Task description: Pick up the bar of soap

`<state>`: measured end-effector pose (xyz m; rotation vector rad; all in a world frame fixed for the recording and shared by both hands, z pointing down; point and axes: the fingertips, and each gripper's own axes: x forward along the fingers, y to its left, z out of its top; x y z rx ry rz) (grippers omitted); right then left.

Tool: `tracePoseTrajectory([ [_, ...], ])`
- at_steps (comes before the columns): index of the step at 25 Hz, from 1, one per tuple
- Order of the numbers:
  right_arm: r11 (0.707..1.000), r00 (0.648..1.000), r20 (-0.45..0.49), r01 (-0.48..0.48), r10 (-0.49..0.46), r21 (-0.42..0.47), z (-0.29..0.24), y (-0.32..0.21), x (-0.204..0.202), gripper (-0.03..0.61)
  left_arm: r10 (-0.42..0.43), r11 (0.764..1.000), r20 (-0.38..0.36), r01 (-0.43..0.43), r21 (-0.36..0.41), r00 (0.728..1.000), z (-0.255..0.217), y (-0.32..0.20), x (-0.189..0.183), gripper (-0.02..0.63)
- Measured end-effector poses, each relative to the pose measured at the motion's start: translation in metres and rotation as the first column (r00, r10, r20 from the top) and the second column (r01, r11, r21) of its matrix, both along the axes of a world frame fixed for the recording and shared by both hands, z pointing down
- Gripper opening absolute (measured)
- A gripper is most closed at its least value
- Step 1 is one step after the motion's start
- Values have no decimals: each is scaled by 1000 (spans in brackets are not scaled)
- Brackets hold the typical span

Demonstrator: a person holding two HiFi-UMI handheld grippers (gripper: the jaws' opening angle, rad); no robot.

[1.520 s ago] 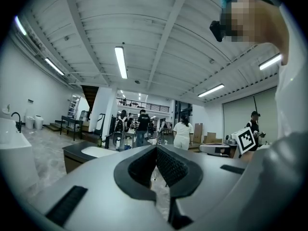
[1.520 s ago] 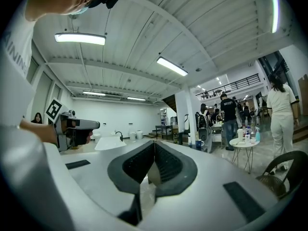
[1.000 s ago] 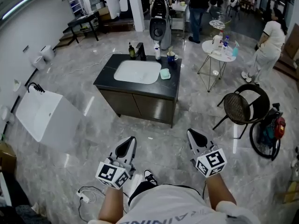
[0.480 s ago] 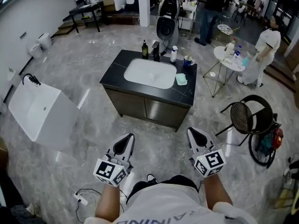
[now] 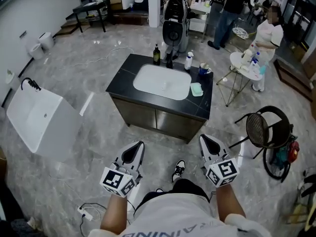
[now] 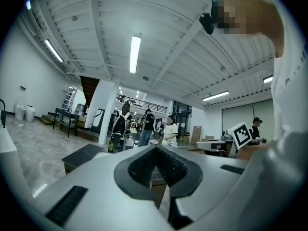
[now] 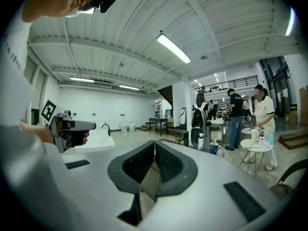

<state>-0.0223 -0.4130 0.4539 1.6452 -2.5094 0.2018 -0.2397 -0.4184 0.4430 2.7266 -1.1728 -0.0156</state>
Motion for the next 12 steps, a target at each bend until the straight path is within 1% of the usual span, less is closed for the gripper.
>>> tracePoseTrajectory([
  [5, 1000, 1000, 26, 17, -17, -1, 12, -49, 4, 15, -19, 1000, 26, 19, -6, 999, 4, -43, 3, 2],
  [9, 1000, 999, 47, 18, -17, -8, 22, -94, 27, 16, -38, 999, 39, 38, -5, 999, 6, -86, 23, 2],
  [12, 1000, 998, 55, 10, -9, -16, 23, -129, 47, 17, -32, 999, 61, 33, -9, 998, 1, -121, 43, 2],
])
